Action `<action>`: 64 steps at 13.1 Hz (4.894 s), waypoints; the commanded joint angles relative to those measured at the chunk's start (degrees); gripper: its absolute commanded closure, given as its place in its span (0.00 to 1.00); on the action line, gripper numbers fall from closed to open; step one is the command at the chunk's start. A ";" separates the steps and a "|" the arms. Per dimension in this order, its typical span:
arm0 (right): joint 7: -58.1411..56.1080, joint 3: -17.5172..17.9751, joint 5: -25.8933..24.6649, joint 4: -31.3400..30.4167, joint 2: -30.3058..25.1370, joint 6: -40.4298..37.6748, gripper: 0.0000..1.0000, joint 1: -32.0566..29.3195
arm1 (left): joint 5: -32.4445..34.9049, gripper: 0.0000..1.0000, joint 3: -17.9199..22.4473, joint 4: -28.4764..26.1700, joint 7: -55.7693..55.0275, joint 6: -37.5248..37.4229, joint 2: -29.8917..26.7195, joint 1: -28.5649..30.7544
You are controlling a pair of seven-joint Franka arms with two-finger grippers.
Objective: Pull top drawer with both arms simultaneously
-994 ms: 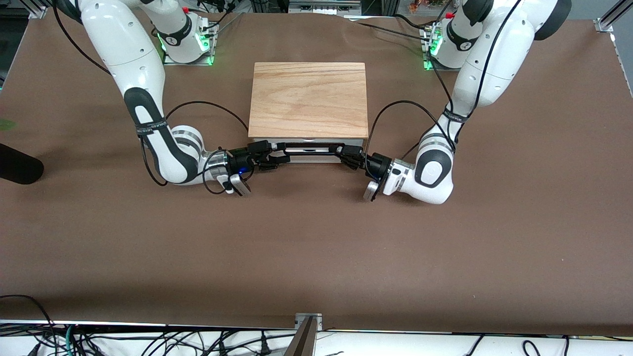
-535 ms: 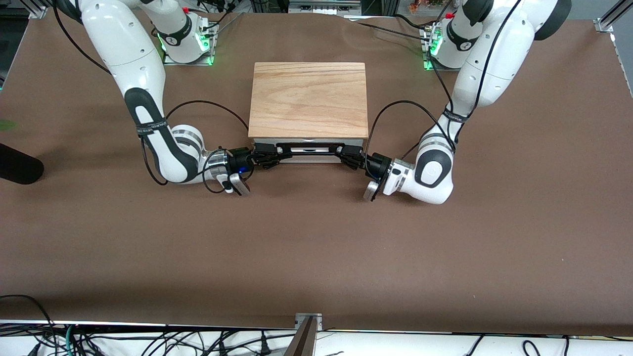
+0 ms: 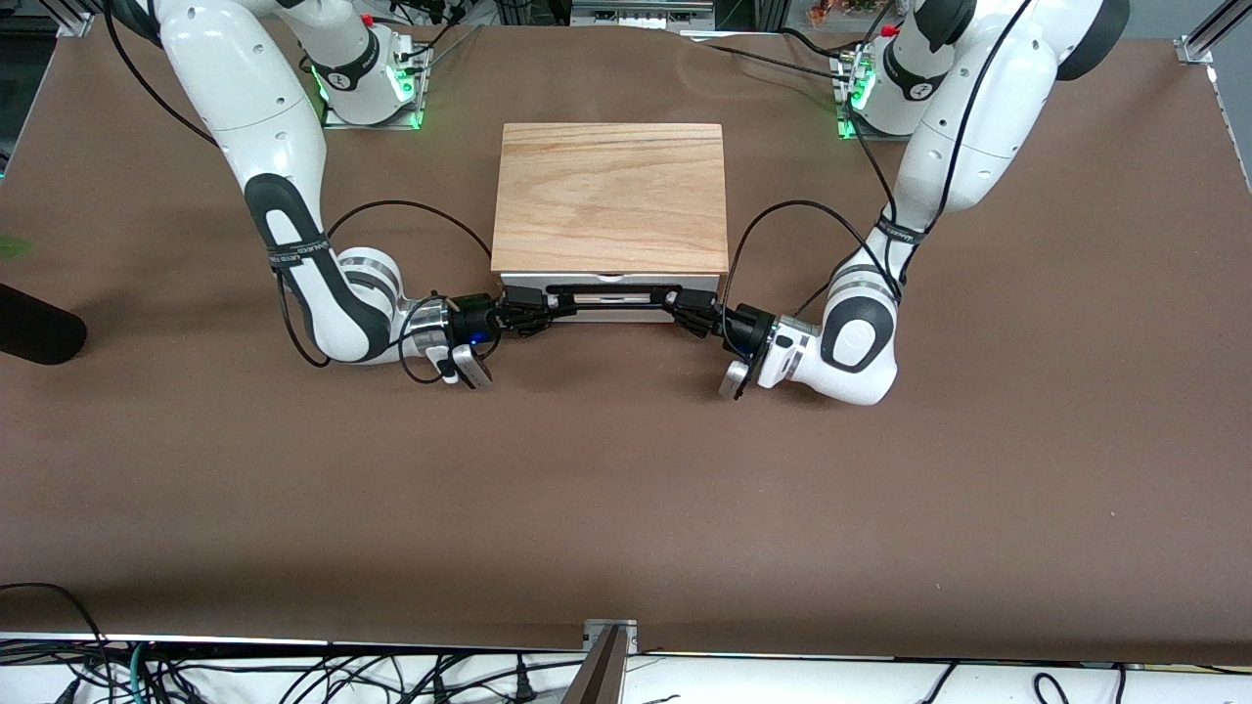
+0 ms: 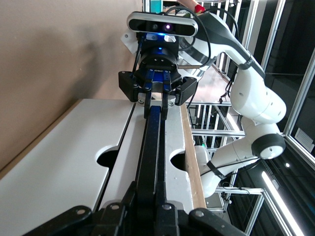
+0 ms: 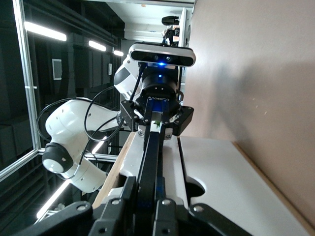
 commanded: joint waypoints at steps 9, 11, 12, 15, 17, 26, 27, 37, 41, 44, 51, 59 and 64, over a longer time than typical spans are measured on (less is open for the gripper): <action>9.26 0.05 1.20 20.71 10.20 4.40 0.79 -1.83 | -1.27 1.00 0.17 25.35 -20.57 -1.07 11.24 -0.09; 10.85 0.05 1.12 22.66 11.00 4.93 0.79 -2.18 | -1.19 1.00 0.35 26.51 -21.73 -0.90 11.67 0.00; 10.86 0.05 1.12 22.67 11.00 4.93 0.79 -2.35 | -1.19 1.00 0.35 26.51 -21.73 -0.90 11.77 0.00; 10.77 0.05 0.76 22.31 10.56 4.76 0.79 -2.18 | -0.92 1.00 0.35 26.42 -21.73 -0.90 11.77 0.35; 10.86 0.05 0.68 22.14 10.56 4.84 0.68 -1.83 | -0.92 1.00 1.22 27.30 -21.82 -0.90 11.68 0.61; 8.57 0.49 0.59 12.21 6.96 3.70 0.61 -0.68 | -1.19 1.00 4.04 28.97 -21.82 -1.07 11.50 0.61; 8.57 0.67 0.59 11.60 6.70 3.70 0.62 -0.68 | -1.19 1.00 4.04 28.97 -21.82 -1.07 11.50 0.61; 10.23 0.14 1.03 21.85 12.39 6.60 1.00 -0.77 | -0.75 0.00 4.13 28.88 -20.50 -1.07 11.24 0.53; 11.21 0.14 1.03 23.19 12.93 7.66 0.80 -0.68 | 1.70 0.00 8.15 30.36 -20.41 -0.90 11.06 -0.78; 11.30 0.14 1.11 23.10 12.67 8.01 0.00 -0.68 | 9.60 0.00 11.59 34.24 -20.59 -0.99 10.10 -1.85; 26.91 -4.25 -4.31 24.94 9.51 11.96 0.00 -0.25 | 39.70 0.00 14.23 34.07 -25.59 -2.39 -4.03 -0.44; 53.48 -9.26 -38.05 31.63 4.50 16.01 0.00 -0.42 | 77.95 0.00 15.12 30.04 -31.56 -11.44 -21.52 -2.10; 60.40 -10.93 -57.47 31.46 -0.59 15.30 0.00 -0.07 | 82.21 0.00 14.85 14.79 -35.18 -6.47 -33.64 -0.44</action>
